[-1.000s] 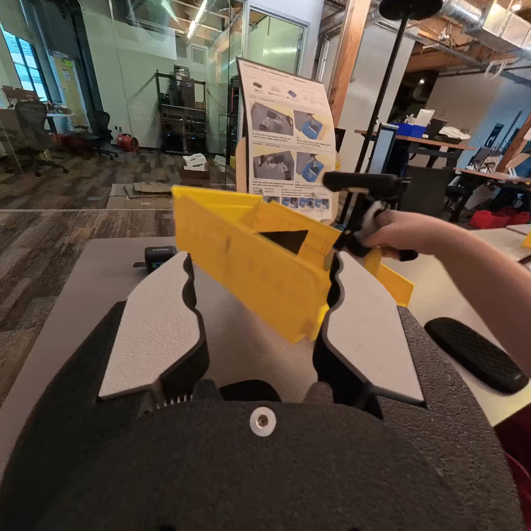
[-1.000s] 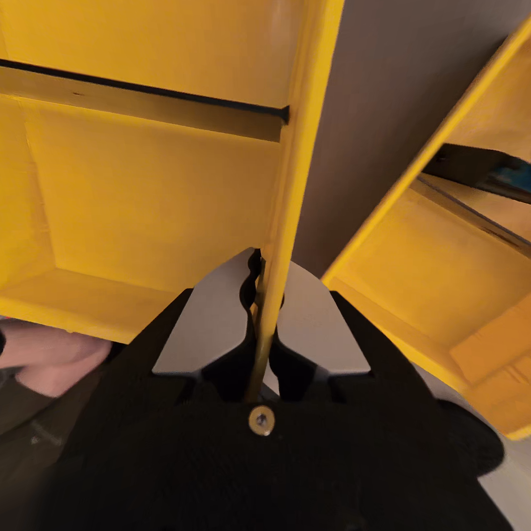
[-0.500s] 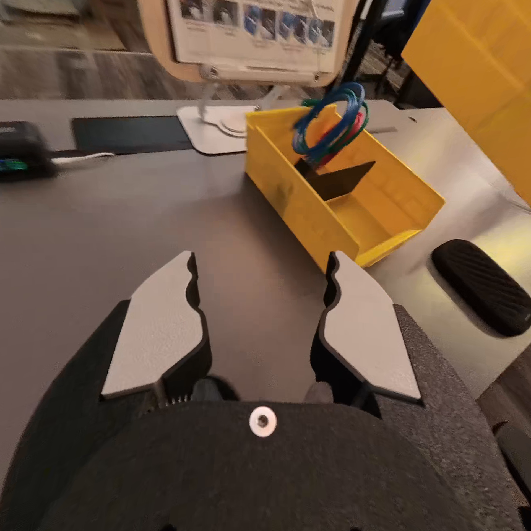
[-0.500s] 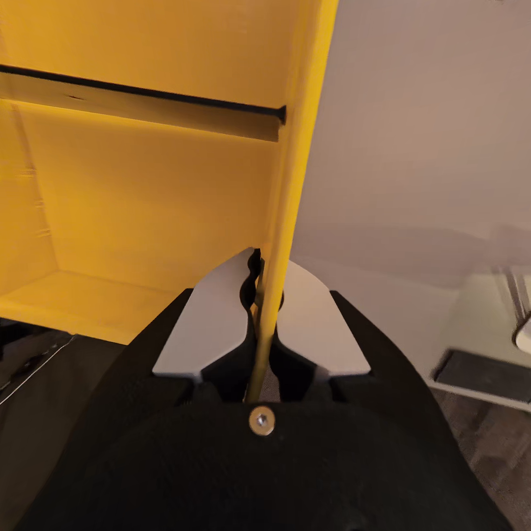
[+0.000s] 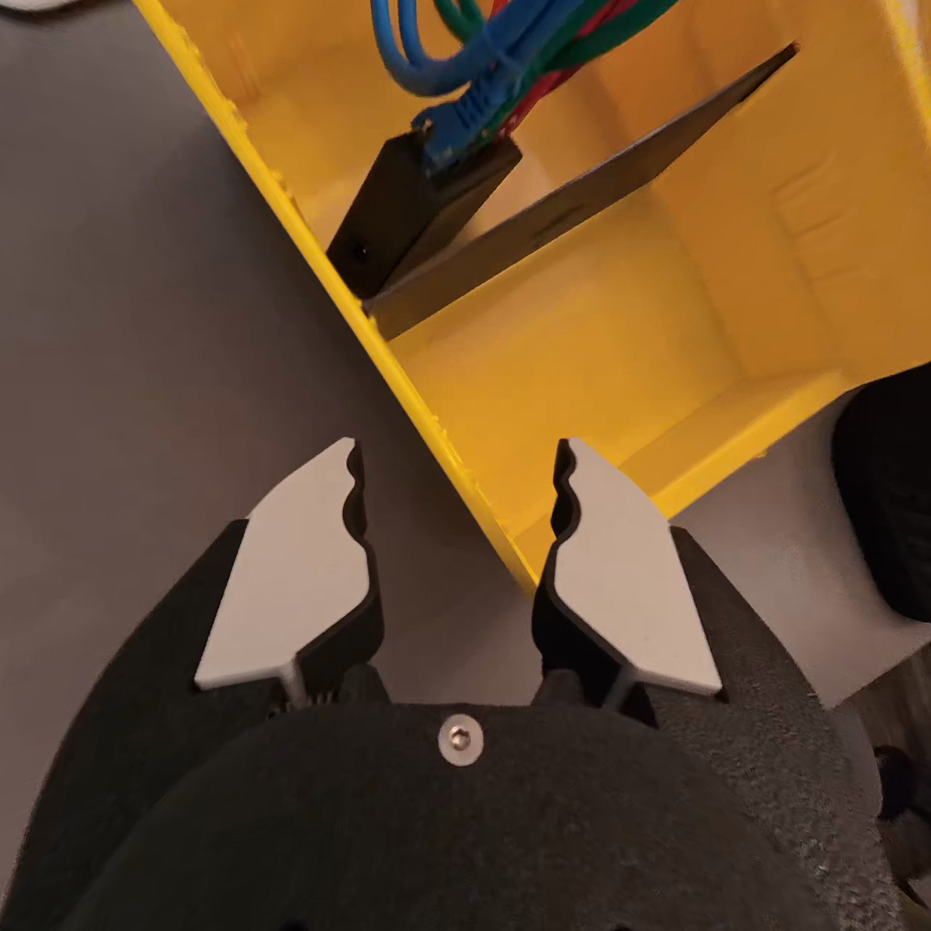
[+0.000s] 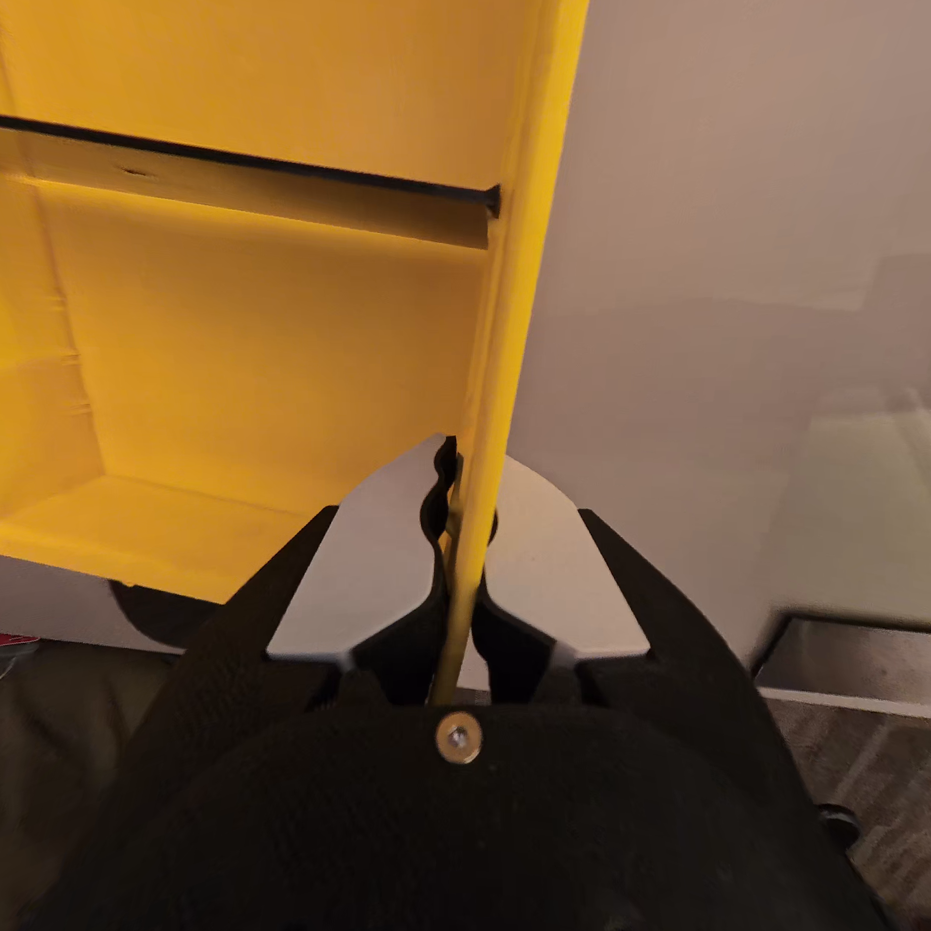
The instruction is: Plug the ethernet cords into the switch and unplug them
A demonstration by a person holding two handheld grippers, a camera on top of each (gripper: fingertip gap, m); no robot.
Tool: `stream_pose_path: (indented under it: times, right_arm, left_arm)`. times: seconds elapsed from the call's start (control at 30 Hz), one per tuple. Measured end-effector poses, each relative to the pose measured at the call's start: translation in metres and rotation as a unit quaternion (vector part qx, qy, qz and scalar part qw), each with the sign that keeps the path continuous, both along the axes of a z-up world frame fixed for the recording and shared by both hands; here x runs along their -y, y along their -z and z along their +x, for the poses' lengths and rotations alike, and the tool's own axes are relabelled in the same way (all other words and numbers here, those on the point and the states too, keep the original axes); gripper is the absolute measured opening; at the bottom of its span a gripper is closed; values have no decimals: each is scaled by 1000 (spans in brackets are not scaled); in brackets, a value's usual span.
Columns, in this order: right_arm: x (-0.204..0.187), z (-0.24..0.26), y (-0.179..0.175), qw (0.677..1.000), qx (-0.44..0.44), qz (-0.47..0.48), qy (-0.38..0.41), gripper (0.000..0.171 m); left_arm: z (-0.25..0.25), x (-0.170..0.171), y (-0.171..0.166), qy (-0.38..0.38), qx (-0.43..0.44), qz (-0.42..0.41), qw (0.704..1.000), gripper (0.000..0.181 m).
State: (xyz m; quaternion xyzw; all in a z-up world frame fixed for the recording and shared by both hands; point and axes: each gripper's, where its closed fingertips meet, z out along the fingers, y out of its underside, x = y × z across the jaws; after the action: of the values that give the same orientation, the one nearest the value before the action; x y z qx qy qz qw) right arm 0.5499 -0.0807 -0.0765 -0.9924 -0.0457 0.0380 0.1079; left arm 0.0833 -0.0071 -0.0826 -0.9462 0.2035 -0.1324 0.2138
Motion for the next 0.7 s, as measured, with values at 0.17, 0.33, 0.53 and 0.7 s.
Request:
stream_pose_path:
  times: [0.17, 0.33, 0.53, 0.7]
  right_arm:
    - [-10, 8, 16, 1000, 7, -5, -21, 4]
    - [-17, 9, 31, 1000, -13, -14, -24, 4]
    - [-28, -6, 43, 999, -40, -17, -25, 4]
    - [-42, -40, 58, 997, -61, -24, -28, 4]
  left_arm:
    - [6, 7, 33, 5, -73, -52, 996, 52]
    - [-9, -1, 46, -41, -64, -76, 994, 21]
    - [-68, -5, 47, -48, -67, -114, 990, 5]
    - [-108, -6, 45, -31, -70, -124, 989, 5]
